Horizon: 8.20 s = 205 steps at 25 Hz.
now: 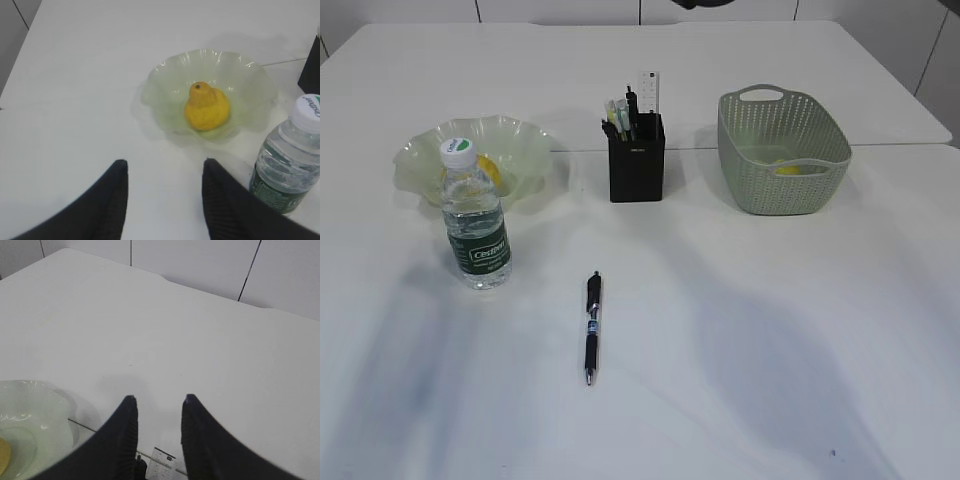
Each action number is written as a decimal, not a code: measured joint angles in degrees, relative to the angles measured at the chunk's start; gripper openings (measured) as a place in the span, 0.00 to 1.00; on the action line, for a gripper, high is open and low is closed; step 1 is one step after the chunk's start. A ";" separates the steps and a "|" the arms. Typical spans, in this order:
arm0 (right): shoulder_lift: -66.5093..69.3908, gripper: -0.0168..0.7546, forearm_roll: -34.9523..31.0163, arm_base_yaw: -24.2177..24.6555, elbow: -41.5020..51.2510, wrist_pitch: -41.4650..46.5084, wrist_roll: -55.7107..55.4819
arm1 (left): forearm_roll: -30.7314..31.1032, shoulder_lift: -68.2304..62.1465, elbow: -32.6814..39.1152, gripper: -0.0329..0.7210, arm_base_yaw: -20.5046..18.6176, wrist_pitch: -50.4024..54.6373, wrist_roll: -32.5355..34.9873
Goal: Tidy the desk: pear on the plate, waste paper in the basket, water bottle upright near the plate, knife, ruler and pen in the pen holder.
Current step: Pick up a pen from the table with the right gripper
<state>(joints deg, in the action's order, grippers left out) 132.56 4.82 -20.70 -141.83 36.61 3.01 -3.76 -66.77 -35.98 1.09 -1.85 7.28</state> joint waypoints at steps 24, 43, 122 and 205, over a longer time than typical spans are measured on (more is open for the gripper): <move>-21.53 0.32 -2.85 0.00 14.85 3.46 9.26 | 0.00 0.00 0.00 0.50 0.00 -4.52 0.00; -42.52 0.32 -6.22 0.00 78.78 -40.10 6.46 | -0.44 0.00 0.00 0.50 0.00 -4.62 0.00; -29.25 0.32 -22.40 -11.62 79.60 -17.85 -9.66 | 0.34 0.00 0.00 0.50 0.00 -6.47 0.00; -0.06 0.32 -7.19 -14.55 33.92 18.33 -35.98 | -0.44 0.00 0.00 0.50 0.00 -6.10 0.00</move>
<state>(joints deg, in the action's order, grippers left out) 132.50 -2.37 -35.25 -107.91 54.95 -32.97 -4.20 -66.77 -35.98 1.09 -7.95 7.28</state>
